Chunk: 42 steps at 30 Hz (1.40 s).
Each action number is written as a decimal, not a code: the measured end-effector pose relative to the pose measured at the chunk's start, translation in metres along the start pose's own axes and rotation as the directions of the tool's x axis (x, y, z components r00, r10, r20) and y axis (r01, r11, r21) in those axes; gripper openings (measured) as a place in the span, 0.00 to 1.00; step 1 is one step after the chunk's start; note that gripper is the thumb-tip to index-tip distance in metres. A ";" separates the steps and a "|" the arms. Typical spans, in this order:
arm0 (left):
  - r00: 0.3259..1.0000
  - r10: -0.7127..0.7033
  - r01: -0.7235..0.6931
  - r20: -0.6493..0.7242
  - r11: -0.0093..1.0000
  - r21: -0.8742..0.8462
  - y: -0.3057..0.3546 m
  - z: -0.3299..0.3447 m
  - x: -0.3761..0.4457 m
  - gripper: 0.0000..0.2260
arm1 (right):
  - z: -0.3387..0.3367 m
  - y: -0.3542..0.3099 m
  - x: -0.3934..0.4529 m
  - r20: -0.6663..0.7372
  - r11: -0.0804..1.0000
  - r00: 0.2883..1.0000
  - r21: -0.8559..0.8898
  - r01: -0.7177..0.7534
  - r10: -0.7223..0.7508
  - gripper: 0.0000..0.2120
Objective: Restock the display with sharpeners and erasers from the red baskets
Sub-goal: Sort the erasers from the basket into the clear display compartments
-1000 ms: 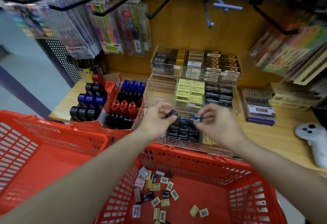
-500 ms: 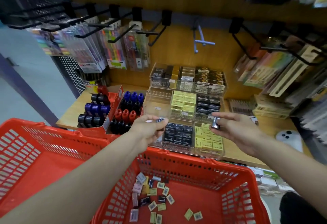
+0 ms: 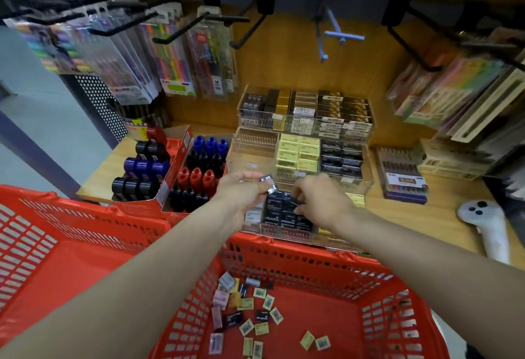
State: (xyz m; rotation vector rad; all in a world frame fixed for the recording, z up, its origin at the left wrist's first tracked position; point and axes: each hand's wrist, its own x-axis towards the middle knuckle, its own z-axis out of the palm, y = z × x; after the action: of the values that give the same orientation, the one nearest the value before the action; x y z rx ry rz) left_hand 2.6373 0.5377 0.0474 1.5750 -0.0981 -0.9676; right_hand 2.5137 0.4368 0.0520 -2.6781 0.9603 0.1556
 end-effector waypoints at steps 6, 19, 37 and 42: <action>0.999 0.014 -0.014 0.034 1.000 -0.005 0.000 0.008 0.006 0.08 | 0.014 -0.010 0.017 0.062 0.969 0.995 -0.233 0.088 -0.075 0.13; 0.994 0.047 -0.061 0.103 0.989 0.132 -0.009 0.004 0.001 0.07 | -0.005 0.026 -0.006 -0.248 0.975 0.959 0.140 0.175 -0.136 0.11; 0.923 0.193 -0.332 0.331 0.834 0.440 -0.016 0.035 -0.004 0.03 | -0.010 0.066 -0.044 -0.275 0.814 0.957 0.575 0.083 0.097 0.10; 0.800 0.289 -0.576 0.526 0.123 0.808 -0.031 0.023 0.014 0.11 | -0.016 0.091 -0.052 -0.204 0.746 0.965 0.666 0.012 0.167 0.10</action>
State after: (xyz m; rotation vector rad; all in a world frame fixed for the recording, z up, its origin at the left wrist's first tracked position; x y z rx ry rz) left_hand 2.6183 0.5207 0.0156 2.2801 -1.5758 -0.5432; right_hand 2.4153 0.3963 0.0564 -2.0107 0.9652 -0.4490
